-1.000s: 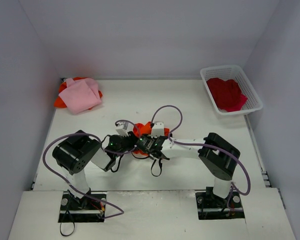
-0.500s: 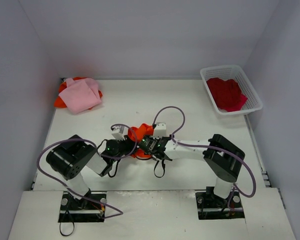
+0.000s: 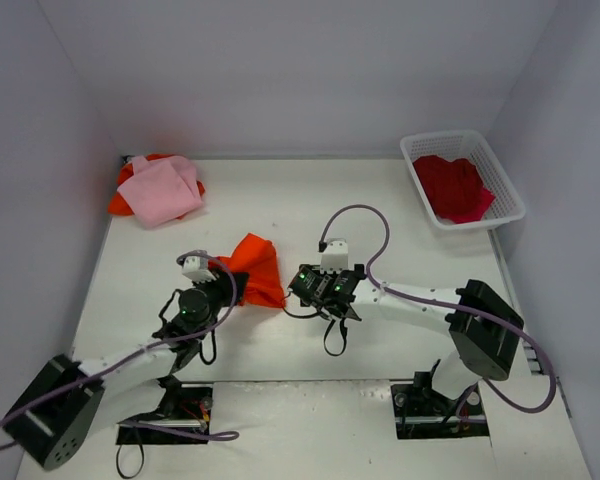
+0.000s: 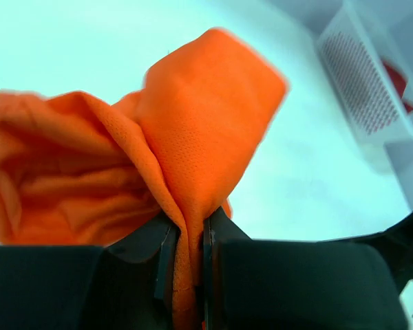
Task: Fold and stack the t-shirts
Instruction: Put the neatly folded tshirt into the corner of the board with the left arm
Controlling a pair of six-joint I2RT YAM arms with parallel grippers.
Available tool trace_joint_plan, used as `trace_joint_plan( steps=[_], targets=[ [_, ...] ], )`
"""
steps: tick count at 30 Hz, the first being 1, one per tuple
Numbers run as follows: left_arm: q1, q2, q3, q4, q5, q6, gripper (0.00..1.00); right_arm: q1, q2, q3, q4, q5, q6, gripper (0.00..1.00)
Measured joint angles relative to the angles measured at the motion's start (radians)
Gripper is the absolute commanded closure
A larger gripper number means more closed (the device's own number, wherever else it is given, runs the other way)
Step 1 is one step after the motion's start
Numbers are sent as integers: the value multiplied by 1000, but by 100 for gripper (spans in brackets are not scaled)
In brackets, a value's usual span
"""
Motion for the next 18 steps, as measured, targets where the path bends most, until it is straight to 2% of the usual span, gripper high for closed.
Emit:
trace_joint_plan(
  steps=[4,8,12,18],
  targets=[
    [21,-282,-5,-169,-86,30,100,-7,-20,0,-5,7,-8,0],
    [51,-428,-11,-285,-121,42,100,-7,-19,0,-11,7,-11,0],
    [58,-443,-11,-336,-115,53,100,-7,-19,0,-12,7,-11,0],
    [60,-334,31,-344,-70,99,100,-6,-21,0,-14,7,-10,0]
  ],
)
